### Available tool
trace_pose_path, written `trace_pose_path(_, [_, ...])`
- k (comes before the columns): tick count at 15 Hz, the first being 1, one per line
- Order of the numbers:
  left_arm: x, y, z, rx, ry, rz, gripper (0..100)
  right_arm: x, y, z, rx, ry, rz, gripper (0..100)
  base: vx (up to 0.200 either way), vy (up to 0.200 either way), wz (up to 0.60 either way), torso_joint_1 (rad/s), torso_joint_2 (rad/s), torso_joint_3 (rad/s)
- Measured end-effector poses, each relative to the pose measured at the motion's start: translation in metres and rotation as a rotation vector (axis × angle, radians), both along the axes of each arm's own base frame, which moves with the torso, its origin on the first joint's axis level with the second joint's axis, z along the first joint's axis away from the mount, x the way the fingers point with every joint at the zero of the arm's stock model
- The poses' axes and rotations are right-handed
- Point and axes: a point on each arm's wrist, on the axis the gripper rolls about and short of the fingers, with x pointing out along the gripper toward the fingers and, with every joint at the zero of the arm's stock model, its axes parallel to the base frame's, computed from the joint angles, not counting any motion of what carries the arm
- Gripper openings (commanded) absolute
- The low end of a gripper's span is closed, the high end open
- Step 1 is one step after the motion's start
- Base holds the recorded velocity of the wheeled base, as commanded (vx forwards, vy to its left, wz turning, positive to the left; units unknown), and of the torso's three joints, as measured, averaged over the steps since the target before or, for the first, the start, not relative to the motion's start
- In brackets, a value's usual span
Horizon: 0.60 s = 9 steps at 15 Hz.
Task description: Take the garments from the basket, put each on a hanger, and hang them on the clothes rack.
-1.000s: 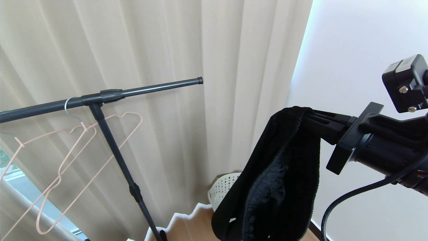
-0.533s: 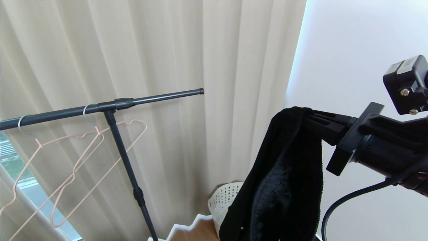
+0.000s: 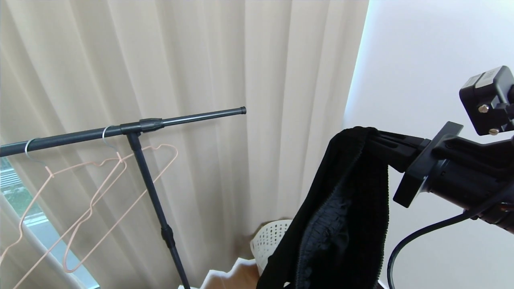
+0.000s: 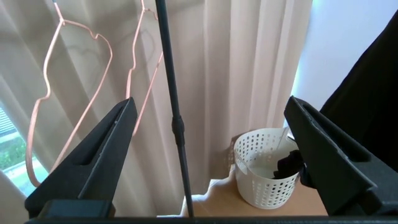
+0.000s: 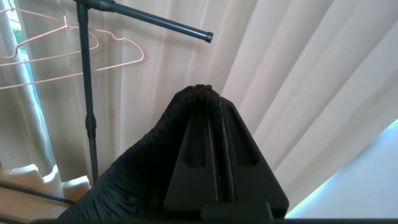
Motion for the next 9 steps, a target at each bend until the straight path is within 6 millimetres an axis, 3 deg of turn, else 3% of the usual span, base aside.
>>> trace_pose_path(5, [0.0,0.0,0.0001,-0.003,0.0,-0.001,100,0.0039,-0.0006,0.002,0.018,-0.024,-0.012,0,0.0,0.0,0.6,0.005,0.01,0.003])
trace_pose_path(7, [0.0,0.0,0.0001,-0.006,0.0,0.0,100,0.0048,-0.0004,0.001,0.017,-0.022,-0.014,0,0.0,0.0,0.0,0.0,0.0,0.0])
trace_pose_path(9, [0.0,0.0,0.0,-0.005,0.0,0.0,100,0.005,-0.0003,0.002,0.024,-0.032,-0.015,0,-0.2,0.0,0.0,-0.005,0.0,0.005])
